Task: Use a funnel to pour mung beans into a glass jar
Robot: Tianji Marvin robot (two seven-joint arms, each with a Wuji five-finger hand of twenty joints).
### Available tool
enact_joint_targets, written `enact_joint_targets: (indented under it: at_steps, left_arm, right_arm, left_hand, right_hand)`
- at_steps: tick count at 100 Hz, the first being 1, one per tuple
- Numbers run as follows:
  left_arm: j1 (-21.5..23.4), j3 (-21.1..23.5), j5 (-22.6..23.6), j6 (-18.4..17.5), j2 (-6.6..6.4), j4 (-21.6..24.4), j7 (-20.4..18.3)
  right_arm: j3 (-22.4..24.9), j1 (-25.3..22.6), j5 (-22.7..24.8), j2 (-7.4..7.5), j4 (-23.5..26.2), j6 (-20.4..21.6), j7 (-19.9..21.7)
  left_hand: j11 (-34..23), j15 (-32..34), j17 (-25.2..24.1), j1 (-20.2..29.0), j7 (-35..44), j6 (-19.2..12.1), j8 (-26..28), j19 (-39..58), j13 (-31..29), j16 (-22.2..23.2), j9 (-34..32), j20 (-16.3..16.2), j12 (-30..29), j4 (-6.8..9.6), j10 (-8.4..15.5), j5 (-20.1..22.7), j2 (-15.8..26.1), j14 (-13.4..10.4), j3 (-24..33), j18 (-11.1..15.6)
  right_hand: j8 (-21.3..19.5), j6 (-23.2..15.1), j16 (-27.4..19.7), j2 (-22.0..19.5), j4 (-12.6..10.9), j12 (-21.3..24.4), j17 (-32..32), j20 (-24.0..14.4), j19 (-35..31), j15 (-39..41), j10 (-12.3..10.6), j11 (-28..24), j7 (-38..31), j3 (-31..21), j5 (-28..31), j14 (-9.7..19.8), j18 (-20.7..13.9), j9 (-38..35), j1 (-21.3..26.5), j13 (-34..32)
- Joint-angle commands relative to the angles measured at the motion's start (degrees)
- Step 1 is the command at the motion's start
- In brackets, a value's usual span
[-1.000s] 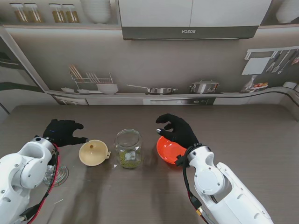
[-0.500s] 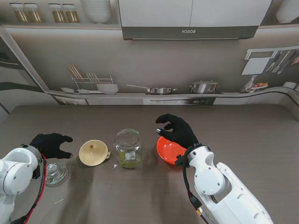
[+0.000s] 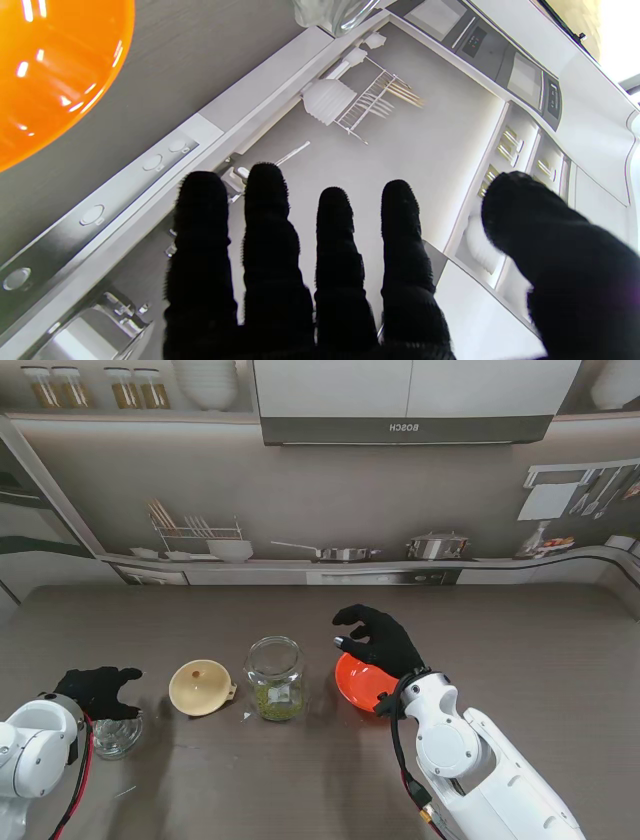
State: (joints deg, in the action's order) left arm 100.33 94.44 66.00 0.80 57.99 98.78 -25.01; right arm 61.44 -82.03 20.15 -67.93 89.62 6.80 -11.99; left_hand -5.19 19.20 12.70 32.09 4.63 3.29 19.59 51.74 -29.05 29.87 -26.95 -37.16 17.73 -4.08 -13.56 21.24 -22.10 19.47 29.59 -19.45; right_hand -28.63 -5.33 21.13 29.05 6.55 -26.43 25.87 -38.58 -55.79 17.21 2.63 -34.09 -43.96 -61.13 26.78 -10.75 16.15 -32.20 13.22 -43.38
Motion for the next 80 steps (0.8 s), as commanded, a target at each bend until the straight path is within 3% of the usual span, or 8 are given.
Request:
enact_joint_targets:
  at_steps: [1,31,80]
  left_arm:
    - [0.7,-0.2,0.1,0.5,0.09,-0.7,-1.8]
    - [0.1,-1.4,0.3,2.2,-0.15,-2.5,-3.8]
    - [0.3,-2.2,1.0,4.3,-0.15,-3.0,-4.8]
  right_arm:
    - [-0.2,-0.2,-0.1,-0.07,0.3,0.2,1.0]
    - [-0.3,-0.2,-0.2,-0.05,0.3,0.1,1.2]
    - [-0.2,-0.3,-0.7,0.03,0.3,0.2,1.7]
  left_hand:
    - [0.0,1.5,-1.2,-1.8,-0.9,-0.3,-0.1,1.6,1.0,1.1,1.9,-1.0,1.1,1.22,-0.4,-2.0,-2.0,-0.1,1.1,0.6]
    - [-0.7,6.2,1.0,-1.6,0.0,-2.5,1.2,7.2,-1.3,4.4,0.3,-3.8,3.1,0.93,-1.5,-1.3,-3.0,0.2,1.5,0.8]
    - [-4.5,22.2,8.9,-1.6,0.8,-3.2,1.8,24.7,-9.1,14.3,-5.3,-9.8,8.6,0.41,-2.3,1.0,-4.7,-2.0,4.0,1.7]
  right_hand:
    - [-0.1,-0.2,-0.1,-1.8,-1.9,0.1,-0.5,-0.1,-1.3,0.5,0.3,-0.2,-0.5,0.6,0.3,0.2,0.5,-0.4,-1.5,-1.2]
    - [-0.1,-0.1,-0.1,-1.9,-1.9,0.0,-0.5,-0.1,-1.3,0.5,0.4,-0.2,-0.5,0.5,0.3,0.2,0.5,-0.5,-1.5,-1.3]
    - [-0.2,-0.1,-0.1,-2.0,-1.9,0.0,-0.4,-0.1,-1.3,0.6,0.4,-0.2,-0.5,0.6,0.5,0.2,0.5,-0.5,-1.5,-1.4]
